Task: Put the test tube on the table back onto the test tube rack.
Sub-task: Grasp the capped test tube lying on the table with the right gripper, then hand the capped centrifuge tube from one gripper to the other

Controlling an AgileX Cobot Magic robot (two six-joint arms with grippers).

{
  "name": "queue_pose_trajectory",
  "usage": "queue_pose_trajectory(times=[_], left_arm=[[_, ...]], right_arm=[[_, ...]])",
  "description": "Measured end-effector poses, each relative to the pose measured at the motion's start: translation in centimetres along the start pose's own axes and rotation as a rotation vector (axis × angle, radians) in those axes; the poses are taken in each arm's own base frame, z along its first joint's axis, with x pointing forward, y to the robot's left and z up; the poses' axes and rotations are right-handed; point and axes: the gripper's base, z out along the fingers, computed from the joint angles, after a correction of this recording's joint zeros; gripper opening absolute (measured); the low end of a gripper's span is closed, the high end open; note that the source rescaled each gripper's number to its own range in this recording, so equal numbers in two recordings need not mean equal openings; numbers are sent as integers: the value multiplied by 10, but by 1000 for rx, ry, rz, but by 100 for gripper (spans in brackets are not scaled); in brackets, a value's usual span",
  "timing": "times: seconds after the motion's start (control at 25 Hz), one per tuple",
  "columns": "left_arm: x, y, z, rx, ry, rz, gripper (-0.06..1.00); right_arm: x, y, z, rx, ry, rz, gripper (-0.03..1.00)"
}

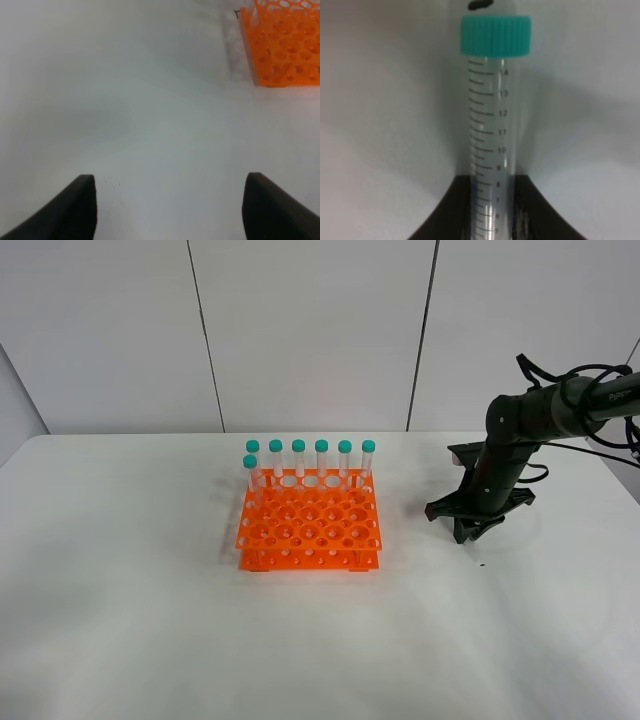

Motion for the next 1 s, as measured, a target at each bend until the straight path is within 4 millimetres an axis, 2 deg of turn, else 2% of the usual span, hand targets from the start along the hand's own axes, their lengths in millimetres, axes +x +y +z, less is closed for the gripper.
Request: queue_pose_trajectory(times=[0.08, 0.16, 0.32, 0.44, 0.56, 0.72, 0.8, 0.88, 1.0], left_arm=[[0, 0, 0, 0, 0, 0, 87], [0, 0, 0, 0, 0, 0, 87], [0, 0, 0, 0, 0, 0, 87], [0, 0, 0, 0, 0, 0, 87], [0, 0, 0, 0, 0, 0, 87], [0, 0, 0, 0, 0, 0, 87], [0, 0, 0, 0, 0, 0, 87], [0, 0, 0, 0, 0, 0, 87], [0, 0, 0, 0, 0, 0, 87]], right_arm=[[-5, 0, -9, 1, -13, -1, 4], [-11, 0, -27, 6, -52, -5, 4], [-11, -1, -89, 45, -164, -33, 4], [4, 0, -137, 74, -236, -59, 4], [37, 3, -175, 89, -293, -84, 4], [92, 9, -191, 90, -299, -95, 4], [112, 13, -197, 69, -318, -88, 4], [120, 17, -199, 40, -341, -98, 4], [113, 36, -202, -22, -440, -198, 4]])
